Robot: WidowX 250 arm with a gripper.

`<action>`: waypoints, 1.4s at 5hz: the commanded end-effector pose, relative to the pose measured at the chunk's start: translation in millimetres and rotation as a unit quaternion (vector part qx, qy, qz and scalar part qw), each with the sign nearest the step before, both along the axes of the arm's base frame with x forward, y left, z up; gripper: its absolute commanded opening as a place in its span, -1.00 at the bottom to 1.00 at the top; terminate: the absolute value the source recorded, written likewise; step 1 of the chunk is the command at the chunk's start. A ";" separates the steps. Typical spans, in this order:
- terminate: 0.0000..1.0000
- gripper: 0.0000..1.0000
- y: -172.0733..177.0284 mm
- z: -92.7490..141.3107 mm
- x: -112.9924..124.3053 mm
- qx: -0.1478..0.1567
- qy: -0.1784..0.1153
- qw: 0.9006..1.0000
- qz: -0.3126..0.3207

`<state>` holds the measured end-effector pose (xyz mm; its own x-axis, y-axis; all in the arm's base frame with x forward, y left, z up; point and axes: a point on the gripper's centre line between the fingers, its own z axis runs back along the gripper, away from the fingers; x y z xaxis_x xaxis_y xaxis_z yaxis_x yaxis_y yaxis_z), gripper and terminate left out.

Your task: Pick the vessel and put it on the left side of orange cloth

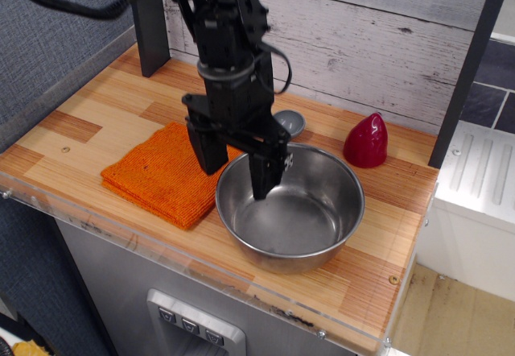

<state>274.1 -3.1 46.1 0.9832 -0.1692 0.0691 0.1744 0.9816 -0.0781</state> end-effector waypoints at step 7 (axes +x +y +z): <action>-1.00 -1.00 78.0 122.1 31.7 -0.004 -0.117 0.983 0.144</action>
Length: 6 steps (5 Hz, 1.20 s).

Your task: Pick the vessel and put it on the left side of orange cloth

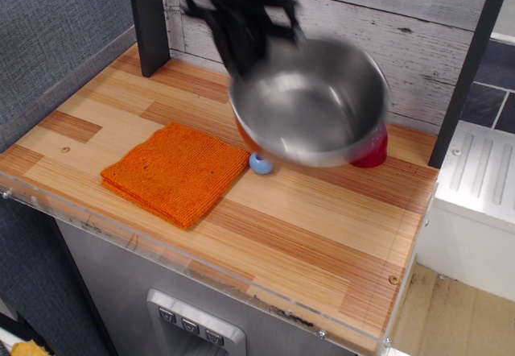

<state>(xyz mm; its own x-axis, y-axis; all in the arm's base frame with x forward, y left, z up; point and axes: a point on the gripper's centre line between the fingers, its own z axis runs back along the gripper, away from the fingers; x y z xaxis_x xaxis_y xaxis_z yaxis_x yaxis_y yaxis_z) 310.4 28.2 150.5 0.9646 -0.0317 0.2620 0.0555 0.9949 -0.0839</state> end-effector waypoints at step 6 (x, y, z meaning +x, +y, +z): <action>-1.00 -1.00 221.2 -48.5 -63.8 0.028 0.040 0.973 0.224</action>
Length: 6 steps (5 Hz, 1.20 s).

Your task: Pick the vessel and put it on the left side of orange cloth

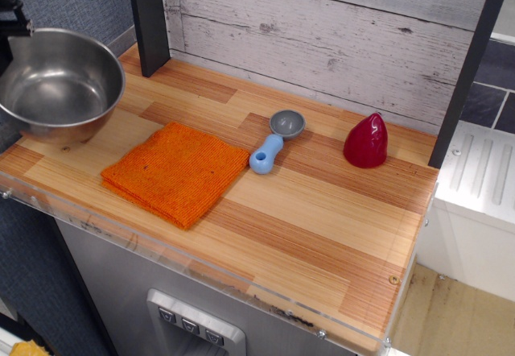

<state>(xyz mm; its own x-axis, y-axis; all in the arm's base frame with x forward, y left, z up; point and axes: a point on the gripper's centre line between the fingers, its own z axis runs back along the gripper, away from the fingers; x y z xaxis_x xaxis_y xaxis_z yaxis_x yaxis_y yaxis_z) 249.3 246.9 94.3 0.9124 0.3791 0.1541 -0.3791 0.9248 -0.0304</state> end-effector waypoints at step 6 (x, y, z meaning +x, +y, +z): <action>-1.00 1.00 -31.1 37.3 27.2 0.052 -0.047 0.994 0.080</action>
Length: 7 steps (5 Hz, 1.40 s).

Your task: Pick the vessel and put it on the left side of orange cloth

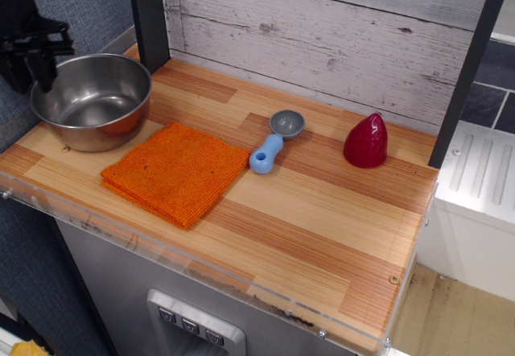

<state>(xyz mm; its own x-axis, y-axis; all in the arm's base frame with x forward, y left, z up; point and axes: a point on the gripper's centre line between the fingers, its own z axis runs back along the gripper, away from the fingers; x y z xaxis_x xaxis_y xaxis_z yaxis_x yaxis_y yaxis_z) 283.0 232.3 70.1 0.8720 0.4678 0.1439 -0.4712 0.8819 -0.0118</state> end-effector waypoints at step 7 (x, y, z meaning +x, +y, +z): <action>-1.00 1.00 -168.8 98.0 17.9 0.008 -0.032 0.980 -0.195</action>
